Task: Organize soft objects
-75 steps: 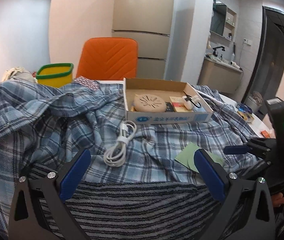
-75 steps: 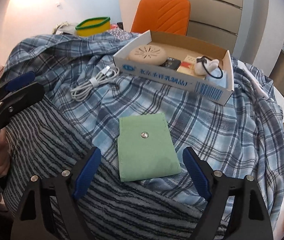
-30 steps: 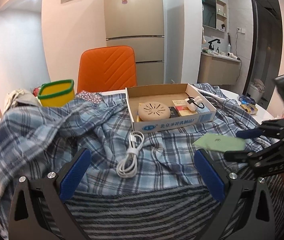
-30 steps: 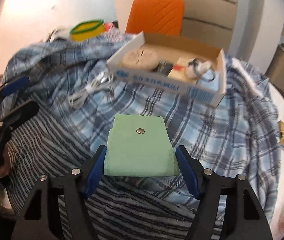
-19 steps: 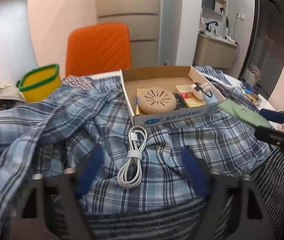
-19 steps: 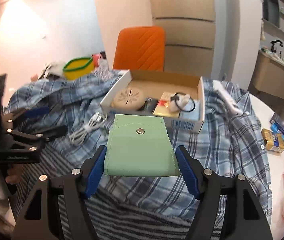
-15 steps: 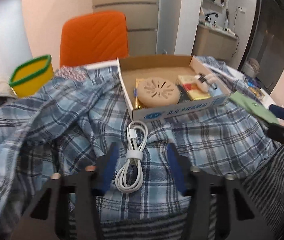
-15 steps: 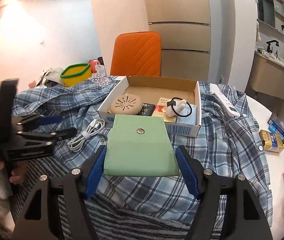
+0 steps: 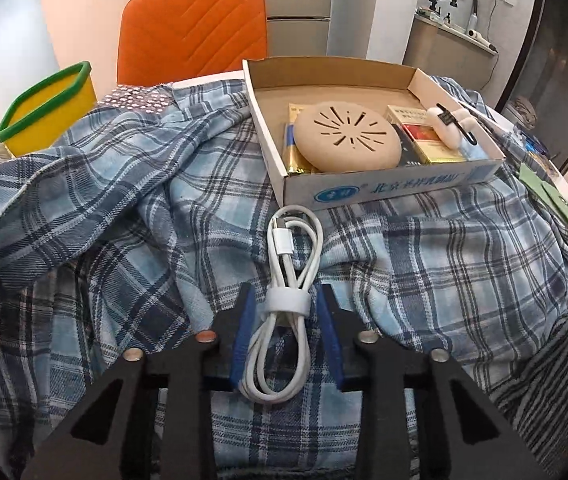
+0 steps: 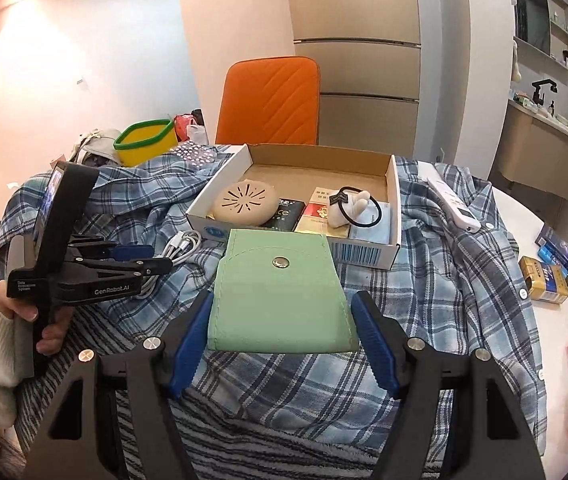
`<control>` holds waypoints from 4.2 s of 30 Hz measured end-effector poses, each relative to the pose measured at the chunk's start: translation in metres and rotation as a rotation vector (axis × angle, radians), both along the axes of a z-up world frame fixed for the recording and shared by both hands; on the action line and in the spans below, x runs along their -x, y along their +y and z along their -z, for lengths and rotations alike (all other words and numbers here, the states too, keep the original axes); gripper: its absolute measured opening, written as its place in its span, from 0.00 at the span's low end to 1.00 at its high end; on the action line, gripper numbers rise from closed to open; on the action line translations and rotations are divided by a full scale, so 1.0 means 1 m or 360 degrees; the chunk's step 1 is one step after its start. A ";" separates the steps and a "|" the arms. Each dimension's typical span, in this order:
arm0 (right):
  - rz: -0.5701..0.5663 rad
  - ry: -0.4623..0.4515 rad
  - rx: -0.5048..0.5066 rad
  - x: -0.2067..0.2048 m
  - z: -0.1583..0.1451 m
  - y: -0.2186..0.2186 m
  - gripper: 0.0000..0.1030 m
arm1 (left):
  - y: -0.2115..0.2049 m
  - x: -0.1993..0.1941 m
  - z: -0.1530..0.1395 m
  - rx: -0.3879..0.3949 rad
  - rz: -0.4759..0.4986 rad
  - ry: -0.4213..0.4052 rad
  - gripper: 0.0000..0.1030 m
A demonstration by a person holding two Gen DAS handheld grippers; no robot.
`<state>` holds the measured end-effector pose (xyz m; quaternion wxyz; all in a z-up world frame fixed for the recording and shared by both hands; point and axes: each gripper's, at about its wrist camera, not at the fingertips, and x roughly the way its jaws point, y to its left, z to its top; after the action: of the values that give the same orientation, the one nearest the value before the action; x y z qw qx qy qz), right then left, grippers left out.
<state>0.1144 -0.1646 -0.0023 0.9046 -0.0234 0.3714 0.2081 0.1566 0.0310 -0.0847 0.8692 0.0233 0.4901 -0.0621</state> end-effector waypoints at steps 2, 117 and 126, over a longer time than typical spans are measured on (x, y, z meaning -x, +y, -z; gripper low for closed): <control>0.0013 -0.0006 0.0004 0.001 0.000 0.000 0.70 | -0.001 0.001 -0.002 -0.0006 -0.0002 -0.0002 0.21; 0.0459 -0.0938 -0.0122 0.015 -0.097 -0.029 1.00 | -0.021 0.074 -0.149 0.0112 -0.0131 -0.1438 1.00; 0.0460 -0.1058 -0.0130 0.043 -0.078 -0.026 1.00 | -0.022 0.094 -0.125 0.0083 -0.0097 -0.1522 1.00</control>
<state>0.0715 -0.1906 0.0755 0.9961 -0.0009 0.0480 0.0737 0.0623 0.0089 0.0403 0.9989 0.0131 0.0339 -0.0311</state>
